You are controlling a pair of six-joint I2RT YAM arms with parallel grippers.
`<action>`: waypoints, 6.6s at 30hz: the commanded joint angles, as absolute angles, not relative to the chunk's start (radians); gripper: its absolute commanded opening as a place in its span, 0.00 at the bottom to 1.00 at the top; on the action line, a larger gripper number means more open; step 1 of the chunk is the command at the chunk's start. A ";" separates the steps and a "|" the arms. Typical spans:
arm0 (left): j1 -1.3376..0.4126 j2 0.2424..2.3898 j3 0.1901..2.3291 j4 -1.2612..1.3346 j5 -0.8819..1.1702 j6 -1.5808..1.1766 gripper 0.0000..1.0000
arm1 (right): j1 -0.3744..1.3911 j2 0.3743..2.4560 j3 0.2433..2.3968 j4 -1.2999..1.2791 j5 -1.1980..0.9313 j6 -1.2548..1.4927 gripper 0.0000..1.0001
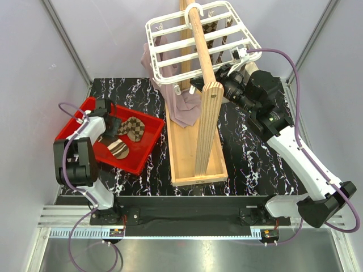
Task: Clip the socks to the hanger
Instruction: Pick up the sock from the bin, then clamp the sock onto the hanger, then open the clamp at the hanger.
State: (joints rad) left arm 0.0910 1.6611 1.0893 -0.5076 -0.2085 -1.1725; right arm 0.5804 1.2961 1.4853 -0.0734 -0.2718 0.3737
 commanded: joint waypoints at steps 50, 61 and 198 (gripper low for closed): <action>-0.058 0.884 0.960 -0.003 0.860 -0.520 0.00 | 0.575 1.310 1.514 -0.133 -0.313 0.400 0.00; -0.317 1.007 1.084 0.240 1.206 -0.445 0.00 | 0.575 1.282 1.486 -0.054 -0.439 0.420 0.00; -0.518 1.296 1.269 0.488 0.804 -0.394 0.00 | 0.571 1.183 1.548 -0.255 -0.557 0.331 0.71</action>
State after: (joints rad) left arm -0.5026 1.2625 1.2106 0.5011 0.7528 -0.3393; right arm 0.5606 1.1896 1.5040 -0.2749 -0.4160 0.3183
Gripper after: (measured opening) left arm 0.205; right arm 0.709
